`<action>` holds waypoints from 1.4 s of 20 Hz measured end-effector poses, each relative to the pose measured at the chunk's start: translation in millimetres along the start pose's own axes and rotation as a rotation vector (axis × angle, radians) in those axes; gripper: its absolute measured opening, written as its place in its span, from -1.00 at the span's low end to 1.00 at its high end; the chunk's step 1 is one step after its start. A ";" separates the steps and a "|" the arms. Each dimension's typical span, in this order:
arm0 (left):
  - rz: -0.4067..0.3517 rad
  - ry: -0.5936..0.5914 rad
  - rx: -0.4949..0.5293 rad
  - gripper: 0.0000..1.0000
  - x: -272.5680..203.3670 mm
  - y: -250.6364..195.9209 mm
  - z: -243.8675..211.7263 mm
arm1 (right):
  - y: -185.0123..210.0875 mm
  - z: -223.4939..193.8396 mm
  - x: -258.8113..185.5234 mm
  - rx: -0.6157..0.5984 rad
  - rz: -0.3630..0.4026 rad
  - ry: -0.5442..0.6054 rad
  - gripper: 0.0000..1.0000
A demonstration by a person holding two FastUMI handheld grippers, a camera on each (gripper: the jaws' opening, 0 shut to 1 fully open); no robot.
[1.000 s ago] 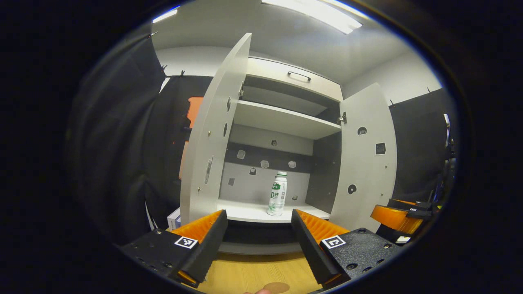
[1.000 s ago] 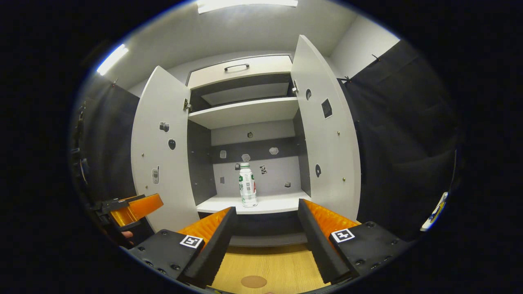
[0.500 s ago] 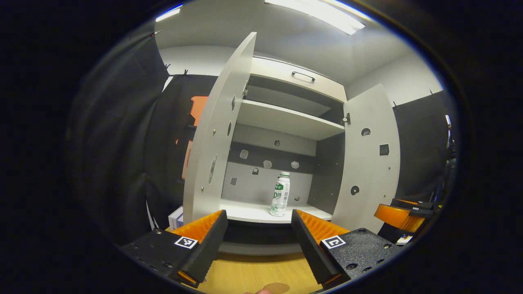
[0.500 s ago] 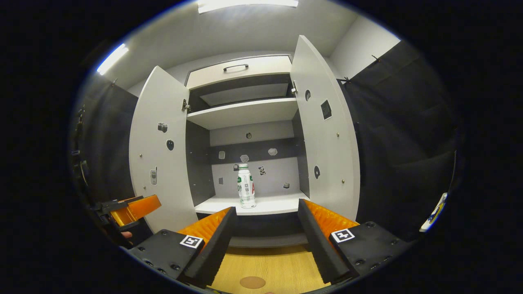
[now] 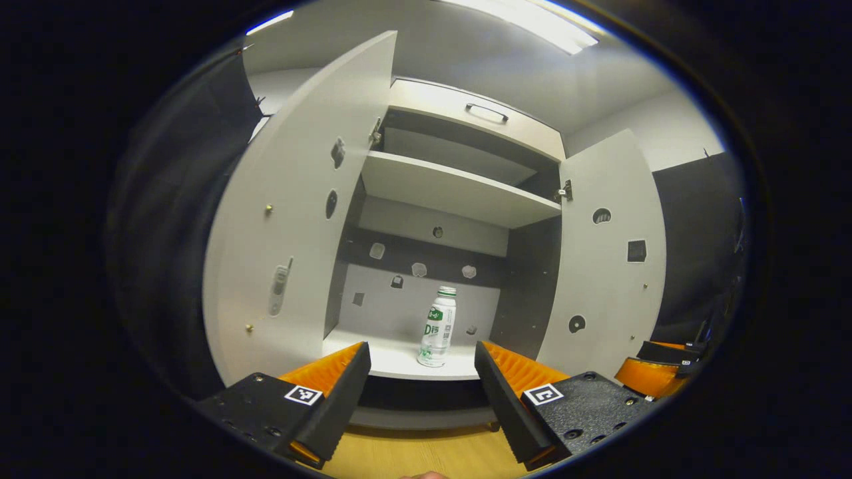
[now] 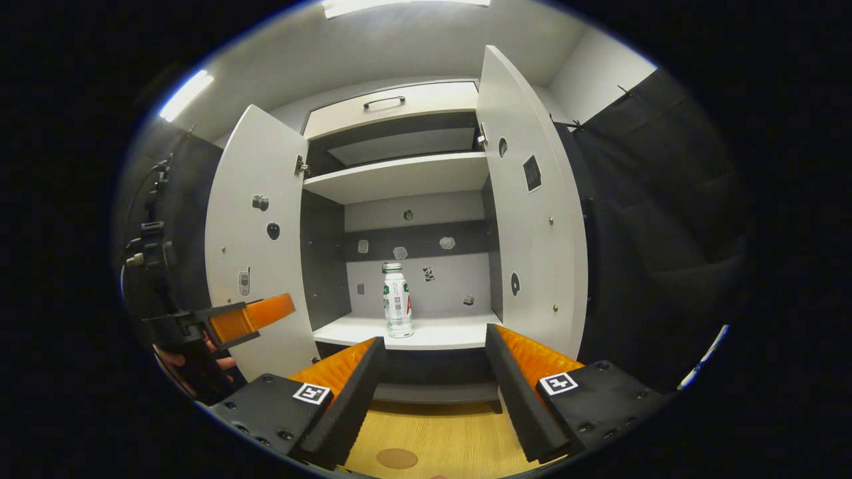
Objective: Grasp the bottle in the cabinet with the left hand and place it on the coaster, then close the right door with the right hand and the left door with the left hand.
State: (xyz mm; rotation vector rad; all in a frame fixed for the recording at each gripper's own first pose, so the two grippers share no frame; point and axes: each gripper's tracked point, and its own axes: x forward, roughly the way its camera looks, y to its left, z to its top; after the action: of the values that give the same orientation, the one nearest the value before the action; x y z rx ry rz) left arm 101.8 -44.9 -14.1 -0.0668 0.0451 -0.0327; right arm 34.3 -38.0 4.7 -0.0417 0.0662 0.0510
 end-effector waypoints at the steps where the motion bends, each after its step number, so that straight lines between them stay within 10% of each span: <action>1: -0.003 0.007 -0.018 0.89 16.6 -5.3 -5.0 | -4.7 2.5 -0.6 -0.003 0.017 0.003 0.97; 8: 0.031 0.032 -0.029 0.90 146.8 -19.5 -34.8 | -42.6 2.6 -2.2 -0.018 0.089 0.021 0.97; 16: -0.067 0.085 0.006 0.90 255.4 -19.6 -83.1 | -69.2 -6.7 1.7 0.030 -0.104 0.001 0.97; 22: -0.109 0.082 0.011 0.90 286.3 -29.1 -98.5 | -87.3 -10.7 -2.6 0.026 -0.224 0.001 0.97; 28: -0.068 0.049 -0.037 0.39 266.2 -14.0 -86.7 | -87.9 -16.9 -3.0 0.021 -0.214 0.022 0.97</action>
State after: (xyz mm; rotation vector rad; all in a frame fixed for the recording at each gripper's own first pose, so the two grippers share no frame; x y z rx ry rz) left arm 363.2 -73.7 -111.3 -0.1041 0.0926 -0.1020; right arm 34.9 -126.6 -8.5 -0.0282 0.0841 -0.1636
